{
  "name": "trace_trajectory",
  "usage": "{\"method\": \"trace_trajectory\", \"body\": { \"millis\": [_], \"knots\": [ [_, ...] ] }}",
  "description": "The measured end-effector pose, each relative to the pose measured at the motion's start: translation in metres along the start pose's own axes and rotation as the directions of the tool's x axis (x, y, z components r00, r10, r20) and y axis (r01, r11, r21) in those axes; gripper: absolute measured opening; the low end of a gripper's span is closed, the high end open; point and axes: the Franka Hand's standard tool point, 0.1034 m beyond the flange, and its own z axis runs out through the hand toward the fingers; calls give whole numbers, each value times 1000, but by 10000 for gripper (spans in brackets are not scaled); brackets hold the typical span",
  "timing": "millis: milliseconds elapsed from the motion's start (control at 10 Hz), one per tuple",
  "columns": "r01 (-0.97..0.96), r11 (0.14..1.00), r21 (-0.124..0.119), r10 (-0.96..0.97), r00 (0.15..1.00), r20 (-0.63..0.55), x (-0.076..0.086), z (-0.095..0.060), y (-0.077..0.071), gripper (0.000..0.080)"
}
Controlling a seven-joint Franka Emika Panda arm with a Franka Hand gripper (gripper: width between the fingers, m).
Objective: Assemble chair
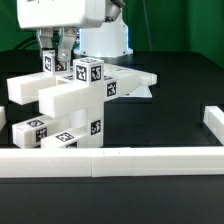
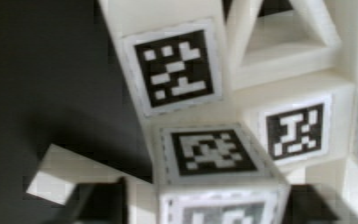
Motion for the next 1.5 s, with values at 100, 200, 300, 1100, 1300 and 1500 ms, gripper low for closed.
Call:
{"method": "trace_trajectory", "body": {
  "millis": [100, 200, 300, 1100, 1300, 1500],
  "knots": [
    [0, 1000, 0, 0, 1000, 0, 0, 0, 0, 548],
    [23, 1000, -1, -23, 1000, 3, 0, 0, 0, 548],
    [143, 990, -4, -143, 990, 10, 0, 0, -1, 633],
    [660, 742, 115, -669, 739, 78, -3, -29, -1, 649],
    [742, 660, 119, -751, 657, 69, -2, -29, 1, 649],
    [844, 526, 108, -850, 524, 44, 0, -29, 1, 649]
  ]
}}
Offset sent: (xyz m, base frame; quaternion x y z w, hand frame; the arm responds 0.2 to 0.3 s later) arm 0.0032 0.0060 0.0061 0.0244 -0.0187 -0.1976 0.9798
